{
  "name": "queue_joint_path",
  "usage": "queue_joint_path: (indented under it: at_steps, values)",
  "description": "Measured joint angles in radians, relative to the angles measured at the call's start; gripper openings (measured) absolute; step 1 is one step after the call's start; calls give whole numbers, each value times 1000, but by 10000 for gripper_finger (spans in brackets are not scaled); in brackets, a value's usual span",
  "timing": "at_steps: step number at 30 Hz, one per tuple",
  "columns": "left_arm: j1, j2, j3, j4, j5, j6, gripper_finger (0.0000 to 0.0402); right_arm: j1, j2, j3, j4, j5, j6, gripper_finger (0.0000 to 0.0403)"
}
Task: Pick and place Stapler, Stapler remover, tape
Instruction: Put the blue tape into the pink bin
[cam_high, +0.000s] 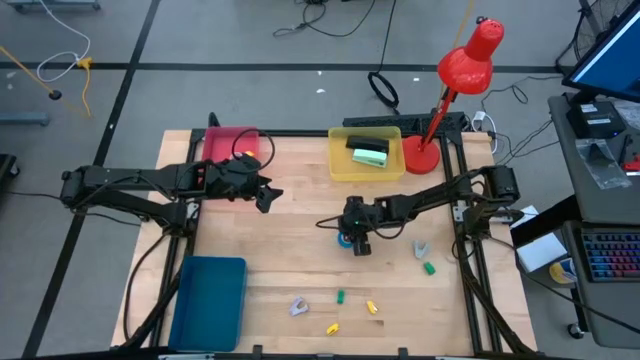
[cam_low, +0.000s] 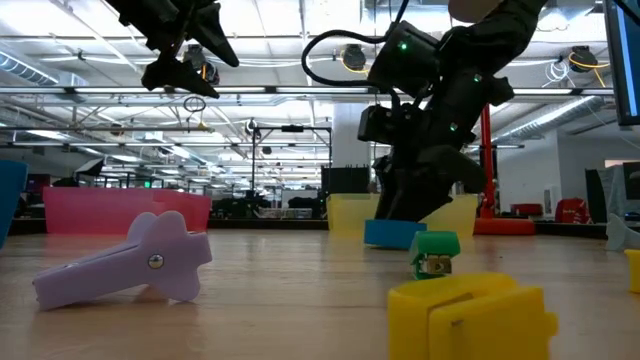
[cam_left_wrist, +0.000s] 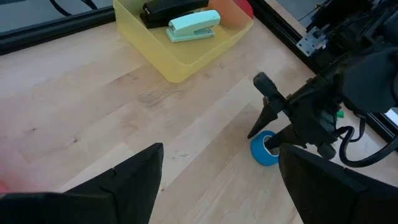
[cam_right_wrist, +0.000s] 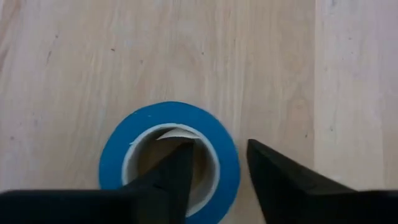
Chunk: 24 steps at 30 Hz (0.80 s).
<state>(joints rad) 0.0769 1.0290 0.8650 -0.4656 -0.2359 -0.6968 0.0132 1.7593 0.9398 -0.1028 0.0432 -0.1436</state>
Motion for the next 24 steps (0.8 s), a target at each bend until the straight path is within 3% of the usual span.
queue_joint_path:
  at_steps: [5, 11, 19, 24]
  values:
    - [0, 0, 0, 0, 0, 3, 312, -1, -1, 0, 5, -24, -4, 34]
    - [0, 0, 0, 29, 50, -22, 312, -9, -56, 7, 9, -46, 1, 32]
    - [-22, 0, 0, 72, 86, -133, 312, -57, -234, 85, 41, -47, 18, 32]
    - [-53, 12, 0, 175, 106, -167, 312, -80, -310, 94, 279, -48, 66, 32]
